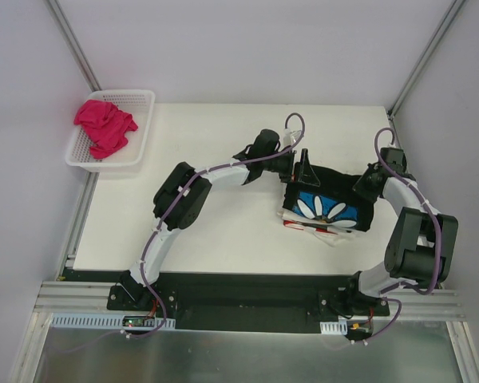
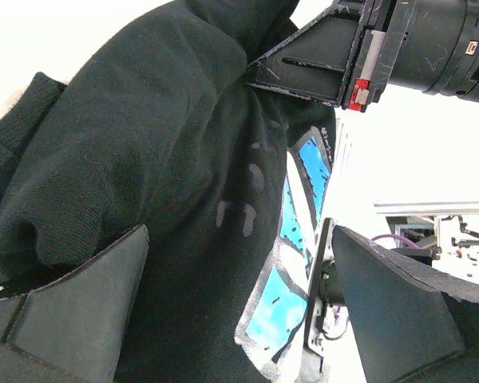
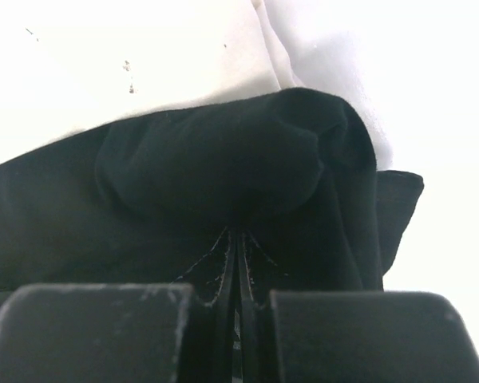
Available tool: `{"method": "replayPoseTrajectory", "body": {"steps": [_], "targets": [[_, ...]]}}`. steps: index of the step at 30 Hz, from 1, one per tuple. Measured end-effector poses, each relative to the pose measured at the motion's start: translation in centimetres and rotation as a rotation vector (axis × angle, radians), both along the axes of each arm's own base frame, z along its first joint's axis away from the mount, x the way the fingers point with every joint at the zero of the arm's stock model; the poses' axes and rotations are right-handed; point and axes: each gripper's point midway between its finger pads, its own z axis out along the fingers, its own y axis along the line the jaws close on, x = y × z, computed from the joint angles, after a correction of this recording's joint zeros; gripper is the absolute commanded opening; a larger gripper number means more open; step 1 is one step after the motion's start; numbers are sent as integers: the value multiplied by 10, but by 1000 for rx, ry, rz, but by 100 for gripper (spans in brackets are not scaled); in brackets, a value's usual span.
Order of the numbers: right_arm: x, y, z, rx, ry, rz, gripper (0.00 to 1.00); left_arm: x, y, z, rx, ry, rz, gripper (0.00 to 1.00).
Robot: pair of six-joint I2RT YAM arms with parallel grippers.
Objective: Fold and stack the t-shirts
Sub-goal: Put the neatly folded tshirt into the corner of the board with both arms
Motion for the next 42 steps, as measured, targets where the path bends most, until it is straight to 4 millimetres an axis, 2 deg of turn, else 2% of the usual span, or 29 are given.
{"method": "replayPoseTrajectory", "body": {"steps": [5, 8, 10, 13, 14, 16, 17, 18, 19, 20, 21, 23, 26, 28, 35, 39, 42], "targets": [[-1, 1, 6, 6, -8, 3, 4, 1, 1, 3, 5, -8, -4, 99], [-5, 5, 25, 13, -32, 11, 6, 4, 8, 10, 18, -10, -8, 99], [-6, 11, 48, 26, -81, 31, 8, 9, 21, 19, 33, -15, 0, 99], [-6, 29, 90, 59, -208, 84, 22, 31, 52, 47, 37, -53, 50, 99], [-7, 40, 107, 79, -268, 117, 32, 41, 64, 60, 31, -74, 74, 99], [-9, 63, 131, 120, -356, 180, 43, 61, 92, 89, 12, -129, 129, 99], [-11, 75, 139, 141, -394, 218, 53, 67, 102, 102, 3, -152, 150, 99], [-13, 90, 142, 165, -420, 261, 57, 77, 117, 118, -6, -188, 183, 99], [-15, 99, 141, 183, -429, 285, 62, 83, 131, 133, -15, -222, 214, 99], [-18, 112, 133, 207, -422, 325, 73, 87, 144, 145, -19, -253, 243, 99], [-21, 120, 125, 226, -403, 344, 77, 89, 154, 157, -22, -281, 265, 99], [-24, 134, 91, 268, -325, 375, 88, 86, 164, 173, -29, -324, 282, 99], [-31, 143, 41, 309, -189, 378, 95, 82, 167, 184, -35, -357, 285, 99], [-34, 146, 20, 322, -141, 376, 95, 83, 168, 182, -26, -361, 287, 99], [-10, 160, 8, 414, -170, 376, 91, 90, 178, 159, 21, -305, 302, 99], [11, 175, 11, 523, -230, 391, 91, 101, 187, 139, 51, -260, 322, 99], [16, 179, 14, 549, -253, 396, 91, 108, 194, 124, 73, -224, 335, 99]]}}
